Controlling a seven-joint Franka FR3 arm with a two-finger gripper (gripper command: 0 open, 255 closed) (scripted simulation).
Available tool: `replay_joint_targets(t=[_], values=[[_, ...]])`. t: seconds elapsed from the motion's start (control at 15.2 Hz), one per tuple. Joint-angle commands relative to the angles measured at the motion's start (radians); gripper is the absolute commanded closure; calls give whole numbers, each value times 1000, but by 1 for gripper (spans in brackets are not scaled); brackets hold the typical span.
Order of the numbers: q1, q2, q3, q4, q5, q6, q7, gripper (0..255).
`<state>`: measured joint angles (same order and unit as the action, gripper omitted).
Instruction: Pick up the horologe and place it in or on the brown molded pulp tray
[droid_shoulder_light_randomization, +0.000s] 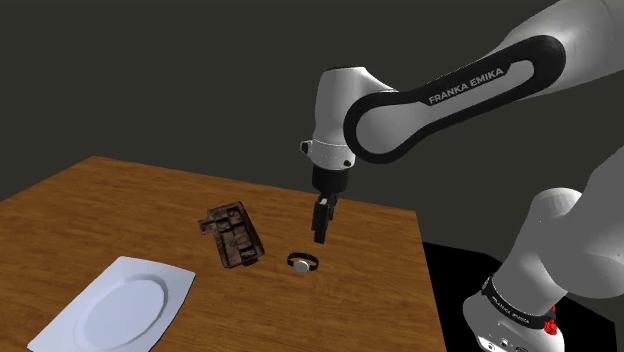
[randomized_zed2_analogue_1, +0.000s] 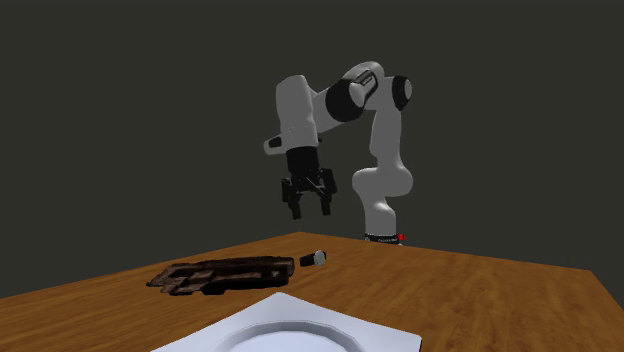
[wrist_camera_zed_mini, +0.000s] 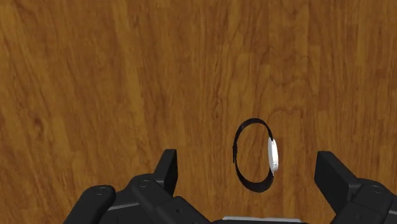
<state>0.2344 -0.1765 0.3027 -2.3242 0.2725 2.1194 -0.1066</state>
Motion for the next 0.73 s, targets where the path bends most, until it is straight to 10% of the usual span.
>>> replay_joint_targets(t=[0.0, 0.66], values=[[16, 56, 19, 25, 4, 43, -12, 0], [46, 181, 54, 20, -1, 186, -11, 0]])
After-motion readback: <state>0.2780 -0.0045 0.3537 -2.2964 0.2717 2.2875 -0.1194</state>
